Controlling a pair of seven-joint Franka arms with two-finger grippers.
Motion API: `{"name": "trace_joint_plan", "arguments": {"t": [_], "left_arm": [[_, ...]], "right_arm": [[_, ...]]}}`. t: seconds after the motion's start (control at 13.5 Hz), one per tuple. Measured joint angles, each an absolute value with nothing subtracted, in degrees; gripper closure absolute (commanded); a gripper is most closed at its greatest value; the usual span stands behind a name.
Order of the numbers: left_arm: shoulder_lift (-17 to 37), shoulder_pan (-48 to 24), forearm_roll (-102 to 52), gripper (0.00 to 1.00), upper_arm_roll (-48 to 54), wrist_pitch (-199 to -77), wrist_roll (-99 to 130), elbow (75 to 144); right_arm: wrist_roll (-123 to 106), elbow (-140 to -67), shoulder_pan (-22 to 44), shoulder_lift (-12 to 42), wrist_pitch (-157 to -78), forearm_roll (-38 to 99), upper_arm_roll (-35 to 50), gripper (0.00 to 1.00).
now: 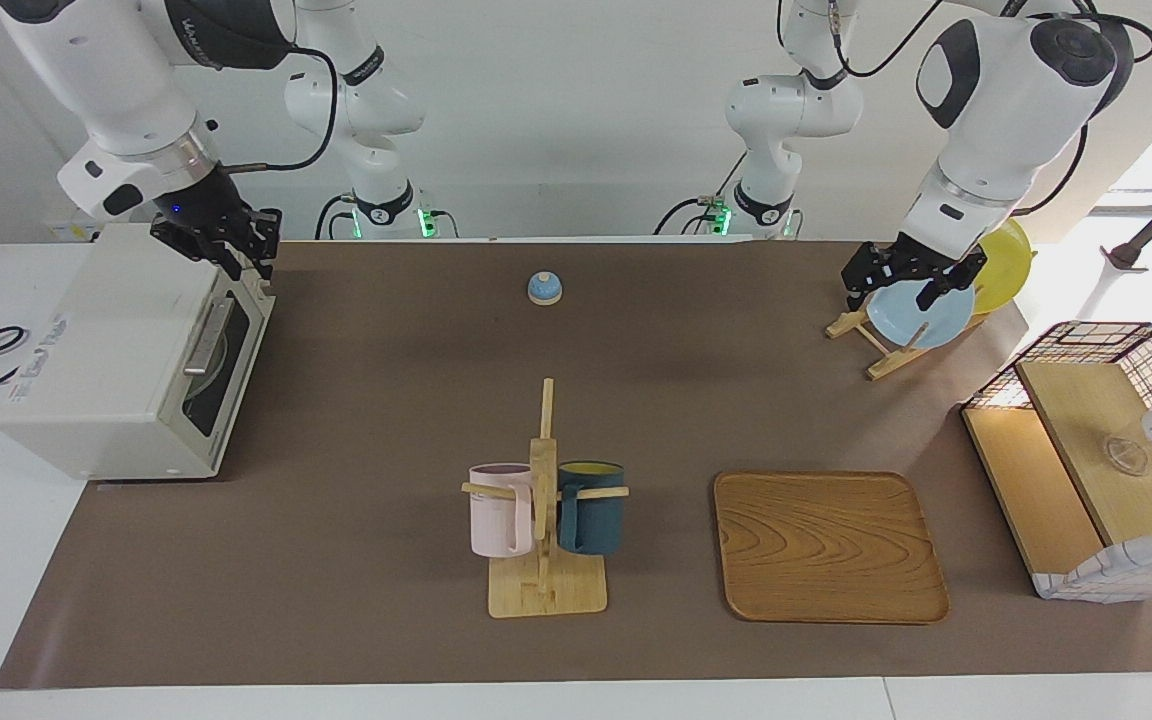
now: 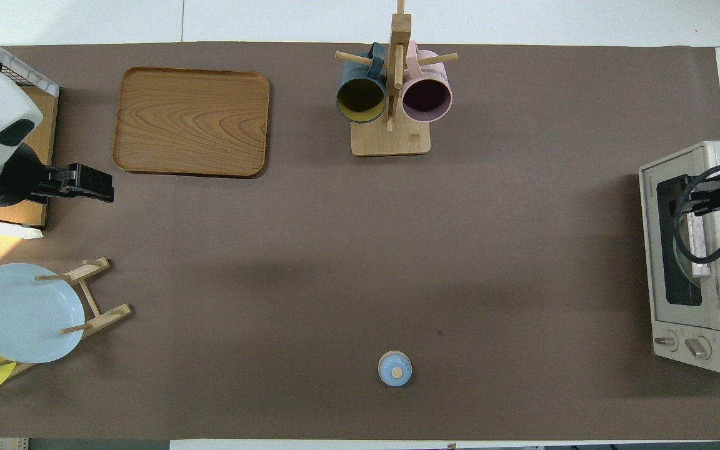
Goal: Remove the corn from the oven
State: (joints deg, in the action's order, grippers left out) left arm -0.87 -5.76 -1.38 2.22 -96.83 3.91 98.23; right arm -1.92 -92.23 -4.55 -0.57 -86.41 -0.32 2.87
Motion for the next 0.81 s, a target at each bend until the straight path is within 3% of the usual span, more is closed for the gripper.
{"name": "trace_joint_plan", "arguments": {"t": [0.81], "left_arm": [[-0.9,-5.8,-1.4,0.0,2.2,-96.8,3.9,98.2]], "right_arm": [[0.4,-108.9,-12.7,-4.9,-101.8,-0.4,2.2,1.0]]}}
